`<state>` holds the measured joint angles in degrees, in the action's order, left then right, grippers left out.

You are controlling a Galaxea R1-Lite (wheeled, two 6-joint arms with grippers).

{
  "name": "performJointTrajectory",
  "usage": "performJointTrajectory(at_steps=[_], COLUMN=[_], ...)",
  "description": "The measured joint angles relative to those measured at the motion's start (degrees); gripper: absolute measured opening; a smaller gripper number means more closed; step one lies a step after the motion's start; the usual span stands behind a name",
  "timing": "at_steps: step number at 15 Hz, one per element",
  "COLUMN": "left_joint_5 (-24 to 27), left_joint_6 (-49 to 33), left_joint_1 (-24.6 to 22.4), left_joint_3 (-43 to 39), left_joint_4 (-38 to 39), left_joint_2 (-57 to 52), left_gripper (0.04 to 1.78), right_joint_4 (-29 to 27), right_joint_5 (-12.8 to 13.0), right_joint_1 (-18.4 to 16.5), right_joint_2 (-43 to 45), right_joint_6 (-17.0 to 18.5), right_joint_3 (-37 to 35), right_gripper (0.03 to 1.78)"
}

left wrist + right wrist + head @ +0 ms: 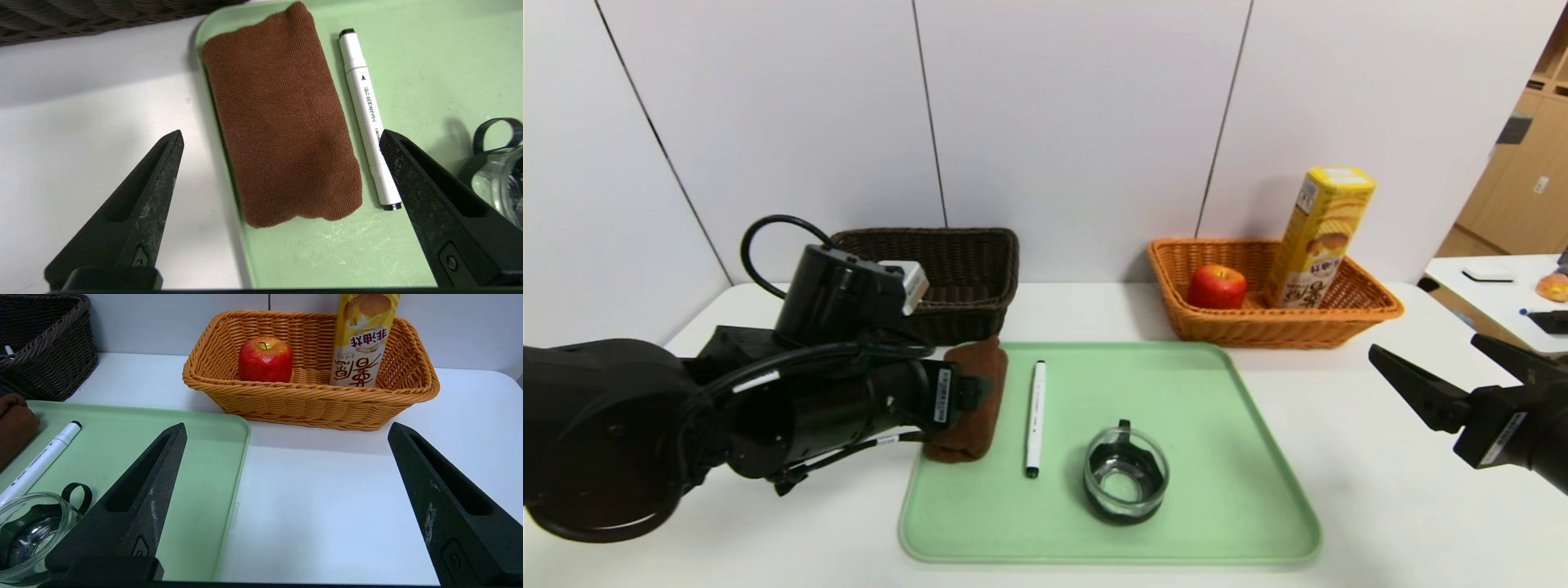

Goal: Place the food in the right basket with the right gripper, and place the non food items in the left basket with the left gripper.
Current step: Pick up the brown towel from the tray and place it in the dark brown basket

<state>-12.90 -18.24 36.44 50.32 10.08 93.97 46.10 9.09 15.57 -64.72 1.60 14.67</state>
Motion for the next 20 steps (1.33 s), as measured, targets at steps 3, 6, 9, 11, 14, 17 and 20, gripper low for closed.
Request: performJointTrajectory(at_steps=[3, 6, 9, 11, 14, 17, 20], left_joint_5=[0.0, 0.0, -0.3, -1.8, -2.2, -2.2, -2.2], left_joint_6=[-0.4, -0.4, -0.2, -0.2, -0.2, 0.0, -0.3], left_joint_1=[0.2, 0.3, 0.3, 0.3, 0.3, 0.3, 0.5], left_joint_3=[0.6, 0.7, 0.4, 0.4, 0.4, 0.5, 0.3], left_joint_4=[3.2, 6.3, 6.4, 6.4, 6.5, 6.5, 7.9], left_joint_2=[5.2, 9.0, 10.6, 11.1, 11.3, 11.3, 11.2], left_gripper=[1.69, 1.69, 1.69, 1.36, 0.97, 0.59, 0.34], right_joint_4=[-0.1, -0.1, -0.1, -0.1, -0.2, -0.2, -0.2], right_joint_5=[0.0, 0.0, 0.0, 0.0, -0.1, 0.0, 0.0], right_joint_1=[0.0, 0.0, 0.0, 0.0, 0.0, 0.0, -0.1], right_joint_2=[0.1, 0.1, 0.1, 0.2, 0.2, 0.2, 0.2], right_joint_6=[0.1, 0.2, 0.2, 0.2, 0.1, 0.1, 0.1], right_joint_3=[0.0, 0.0, 0.0, -0.1, -0.1, 0.0, 0.0], right_gripper=[1.69, 1.69, 1.69, 1.69, 1.69, 1.69, 1.69])
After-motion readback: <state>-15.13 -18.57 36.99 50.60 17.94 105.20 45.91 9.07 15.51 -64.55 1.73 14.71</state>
